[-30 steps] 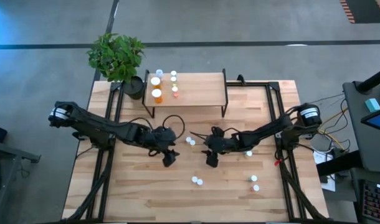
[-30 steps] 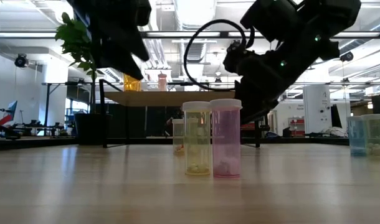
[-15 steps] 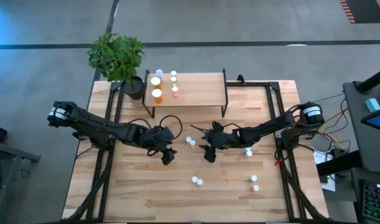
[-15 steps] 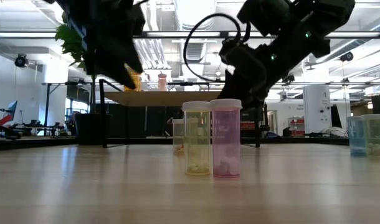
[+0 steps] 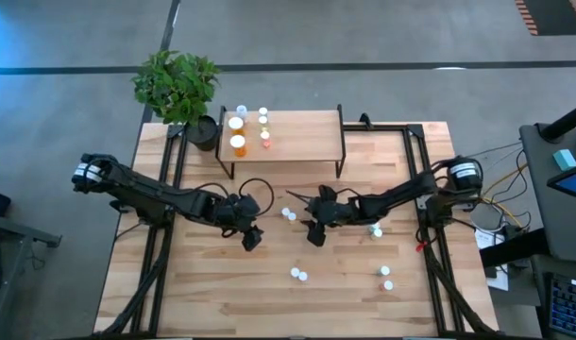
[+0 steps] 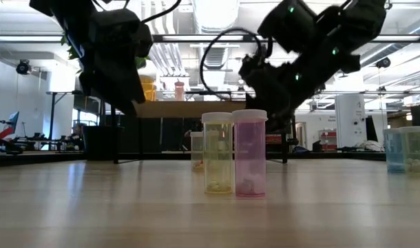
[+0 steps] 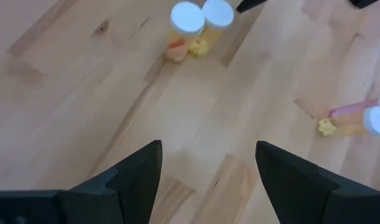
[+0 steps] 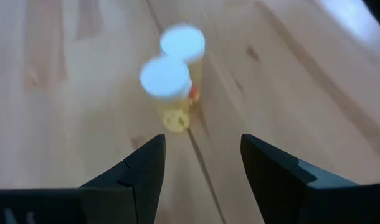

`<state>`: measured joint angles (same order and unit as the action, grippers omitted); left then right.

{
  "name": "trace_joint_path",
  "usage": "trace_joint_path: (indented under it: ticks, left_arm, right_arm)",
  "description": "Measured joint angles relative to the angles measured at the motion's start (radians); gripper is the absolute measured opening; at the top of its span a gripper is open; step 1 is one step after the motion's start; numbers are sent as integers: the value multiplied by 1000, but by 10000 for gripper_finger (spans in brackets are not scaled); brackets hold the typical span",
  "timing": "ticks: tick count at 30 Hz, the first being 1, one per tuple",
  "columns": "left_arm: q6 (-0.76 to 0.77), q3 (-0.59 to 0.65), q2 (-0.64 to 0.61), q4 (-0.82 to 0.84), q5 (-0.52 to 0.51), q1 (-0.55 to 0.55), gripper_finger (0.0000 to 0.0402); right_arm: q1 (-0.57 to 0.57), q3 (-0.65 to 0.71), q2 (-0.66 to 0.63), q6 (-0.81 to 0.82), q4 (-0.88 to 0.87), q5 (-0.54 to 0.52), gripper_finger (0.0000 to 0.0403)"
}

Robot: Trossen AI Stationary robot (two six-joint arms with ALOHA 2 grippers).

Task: Pick and place medicine bottles onto shelf by color
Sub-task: Put the yellow pill bottle on the shelf

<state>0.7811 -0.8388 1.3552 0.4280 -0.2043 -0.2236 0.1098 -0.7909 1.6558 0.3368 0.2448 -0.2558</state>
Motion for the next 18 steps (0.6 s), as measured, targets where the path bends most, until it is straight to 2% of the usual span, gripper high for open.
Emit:
trace_joint_path:
  ticks: [3, 7, 9, 13, 18]
  left_arm:
    - [39, 12, 0, 0, 0, -1, 242]
    - [127, 34, 0, 0, 3, -1, 242]
    - [158, 43, 0, 1, 18, -1, 242]
    - [206, 46, 0, -1, 40, -8, 242]
    - [235, 45, 0, -10, 40, -8, 242]
  right_arm:
    - [1, 3, 52, 3, 41, 5, 199]
    - [-4, -18, 119, -4, 154, 98, 199]
    - [-4, -39, 157, -3, 156, 105, 199]
    - [-4, -88, 218, -7, 163, 85, 199]
    - [-1, -164, 258, -25, 81, 21, 199]
